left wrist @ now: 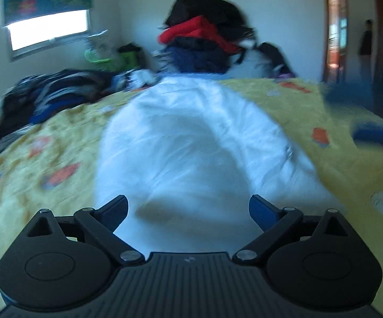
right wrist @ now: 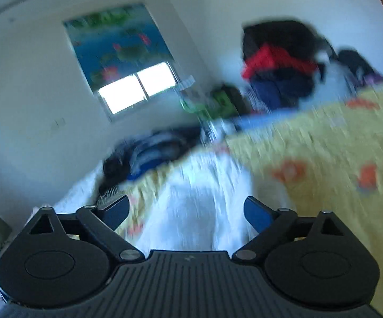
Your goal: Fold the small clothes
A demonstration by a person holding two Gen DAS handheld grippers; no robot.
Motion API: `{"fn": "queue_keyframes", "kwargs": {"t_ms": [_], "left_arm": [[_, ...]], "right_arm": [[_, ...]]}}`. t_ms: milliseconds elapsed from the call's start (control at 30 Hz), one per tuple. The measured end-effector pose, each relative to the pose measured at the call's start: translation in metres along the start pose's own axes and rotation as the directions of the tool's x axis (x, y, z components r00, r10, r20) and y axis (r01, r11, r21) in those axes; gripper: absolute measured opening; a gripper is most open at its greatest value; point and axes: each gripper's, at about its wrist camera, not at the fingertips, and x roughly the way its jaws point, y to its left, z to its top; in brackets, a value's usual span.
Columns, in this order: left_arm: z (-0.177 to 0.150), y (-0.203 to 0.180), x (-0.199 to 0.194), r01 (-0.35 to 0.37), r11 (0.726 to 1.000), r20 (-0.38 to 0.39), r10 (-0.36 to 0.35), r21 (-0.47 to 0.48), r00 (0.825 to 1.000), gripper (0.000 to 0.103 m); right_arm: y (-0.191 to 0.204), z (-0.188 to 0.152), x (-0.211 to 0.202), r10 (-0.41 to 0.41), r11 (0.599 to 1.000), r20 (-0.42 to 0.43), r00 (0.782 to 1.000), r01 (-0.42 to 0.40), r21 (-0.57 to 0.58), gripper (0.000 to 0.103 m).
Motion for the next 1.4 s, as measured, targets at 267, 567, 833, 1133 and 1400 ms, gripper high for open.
{"fn": "queue_keyframes", "kwargs": {"t_ms": [267,567,833,1133,1400], "left_arm": [[-0.052,0.02,-0.026,-0.116,0.981,-0.235,0.077,-0.155,0.969,0.101],[-0.068,0.036,-0.068,-0.164,0.964,-0.216,0.119,-0.209,0.969,0.101],[-0.068,0.023,-0.074,-0.144,0.975,-0.216,0.105,-0.172,0.971,0.101],[-0.068,0.024,-0.077,-0.145,0.97,-0.217,0.101,-0.196,0.971,0.101],[-0.064,0.033,-0.076,-0.074,0.965,-0.217,0.018,-0.252,0.976,0.101]], "right_arm": [[0.019,-0.078,0.001,-0.204,0.979,-0.26,0.944,0.194,-0.063,0.098],[0.042,-0.109,-0.003,-0.306,0.952,-0.295,0.905,0.283,-0.119,0.097],[0.056,-0.109,-0.016,-0.313,0.947,-0.266,0.912,0.279,-0.158,0.098],[0.05,-0.118,-0.015,-0.312,0.949,-0.298,0.902,0.284,-0.135,0.098],[0.056,-0.122,-0.012,-0.304,0.95,-0.311,0.9,0.264,-0.165,0.098]]}}
